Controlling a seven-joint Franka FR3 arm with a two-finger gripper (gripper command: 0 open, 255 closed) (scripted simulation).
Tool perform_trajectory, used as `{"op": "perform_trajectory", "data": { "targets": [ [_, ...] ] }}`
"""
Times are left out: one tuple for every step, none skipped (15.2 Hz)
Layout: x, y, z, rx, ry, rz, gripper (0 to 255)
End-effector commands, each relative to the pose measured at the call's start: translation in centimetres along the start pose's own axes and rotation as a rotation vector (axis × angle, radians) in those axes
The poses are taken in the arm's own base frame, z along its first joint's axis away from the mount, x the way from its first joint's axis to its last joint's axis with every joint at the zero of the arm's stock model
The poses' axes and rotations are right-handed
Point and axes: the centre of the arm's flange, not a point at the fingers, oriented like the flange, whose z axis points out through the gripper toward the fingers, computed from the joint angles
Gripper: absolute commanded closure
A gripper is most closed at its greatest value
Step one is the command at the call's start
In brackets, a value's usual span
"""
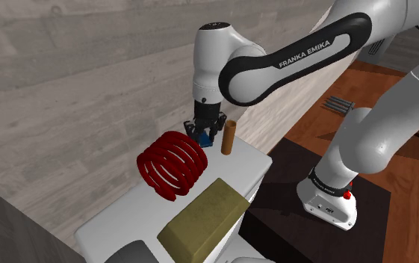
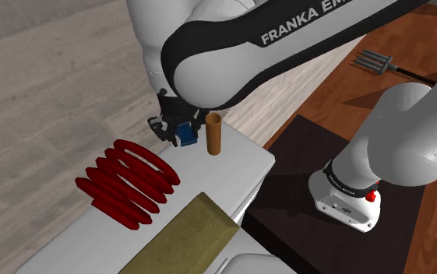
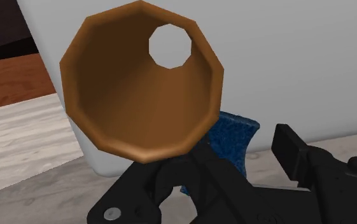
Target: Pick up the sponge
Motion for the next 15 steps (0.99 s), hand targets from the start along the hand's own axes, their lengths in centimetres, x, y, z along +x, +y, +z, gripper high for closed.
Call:
{"op": "perform_trajectory", "data": {
  "targets": [
    [0.8, 0.2, 2.0, -0.010, -0.030, -0.198, 255],
    [0.6, 0.9, 1.7, -0.011, -0.030, -0.198, 255],
    [0.6, 0.9, 1.2, -0.011, -0.030, -0.198, 255],
    [0.6, 0.9, 0.6, -0.011, -0.030, -0.198, 255],
    [0.6, 0.8, 0.1, -0.011, -0.030, -0.198, 255],
    [0.5, 0.8, -0.4, -0.011, -0.030, -0.198, 255],
    [0.5, 0.8, -0.9, -0.011, -0.030, -0.198, 255],
    [0.5, 0.8, -1.5, -0.011, -0.030, -0.198, 255],
    [0.5, 0.7, -2.0, -0.011, -0.030, -0.198, 255],
    [0.5, 0.7, -2.5, -0.011, -0.030, -0.198, 255],
    [0.5, 0.7, -3.1, -0.011, -0.030, -0.198, 255],
    [0.5, 0.7, -3.6, -0.011, -0.030, -0.198, 255],
    [-0.7, 1.9, -1.4, -0.087, -0.124, -0.176, 255],
    [-0.7, 1.9, -1.4, -0.087, -0.124, -0.176, 0],
    [-0.1, 0.8, -1.8, -0.102, -0.109, -0.183, 0]
  ]
}}
